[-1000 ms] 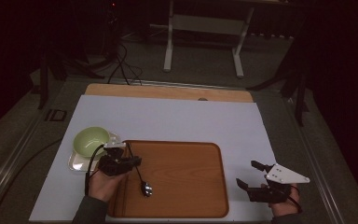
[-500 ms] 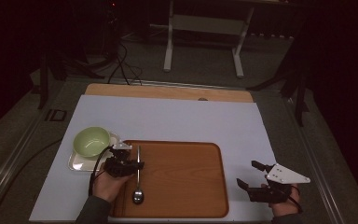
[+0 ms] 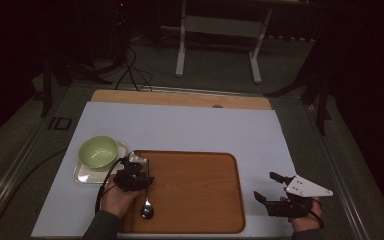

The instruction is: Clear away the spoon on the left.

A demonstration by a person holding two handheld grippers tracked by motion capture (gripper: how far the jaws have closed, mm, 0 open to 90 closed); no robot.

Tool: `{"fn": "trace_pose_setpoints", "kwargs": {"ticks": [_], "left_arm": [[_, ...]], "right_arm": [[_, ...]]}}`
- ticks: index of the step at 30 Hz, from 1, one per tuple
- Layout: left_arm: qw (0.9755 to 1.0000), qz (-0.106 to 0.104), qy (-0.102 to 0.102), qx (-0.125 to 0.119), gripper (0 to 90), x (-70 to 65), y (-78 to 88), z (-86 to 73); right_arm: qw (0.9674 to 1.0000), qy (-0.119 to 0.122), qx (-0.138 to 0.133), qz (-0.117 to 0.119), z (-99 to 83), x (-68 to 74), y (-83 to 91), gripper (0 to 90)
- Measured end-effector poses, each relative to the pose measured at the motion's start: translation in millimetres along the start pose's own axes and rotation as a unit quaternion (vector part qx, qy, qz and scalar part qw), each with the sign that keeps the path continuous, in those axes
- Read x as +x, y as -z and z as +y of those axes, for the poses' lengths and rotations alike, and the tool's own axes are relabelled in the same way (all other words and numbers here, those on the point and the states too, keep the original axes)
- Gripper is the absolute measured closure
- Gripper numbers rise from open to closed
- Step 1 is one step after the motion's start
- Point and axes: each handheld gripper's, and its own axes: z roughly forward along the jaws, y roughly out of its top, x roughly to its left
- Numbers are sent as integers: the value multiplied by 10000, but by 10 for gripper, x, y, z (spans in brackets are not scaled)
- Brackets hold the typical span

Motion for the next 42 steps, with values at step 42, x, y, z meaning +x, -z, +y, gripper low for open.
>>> {"fn": "trace_pose_setpoints", "kwargs": {"ticks": [42], "left_arm": [[9945, 307, 298, -955, 536, 134, 443, 30]], "right_arm": [[10000, 1, -18, -15, -3, -7, 13, 147]]}}
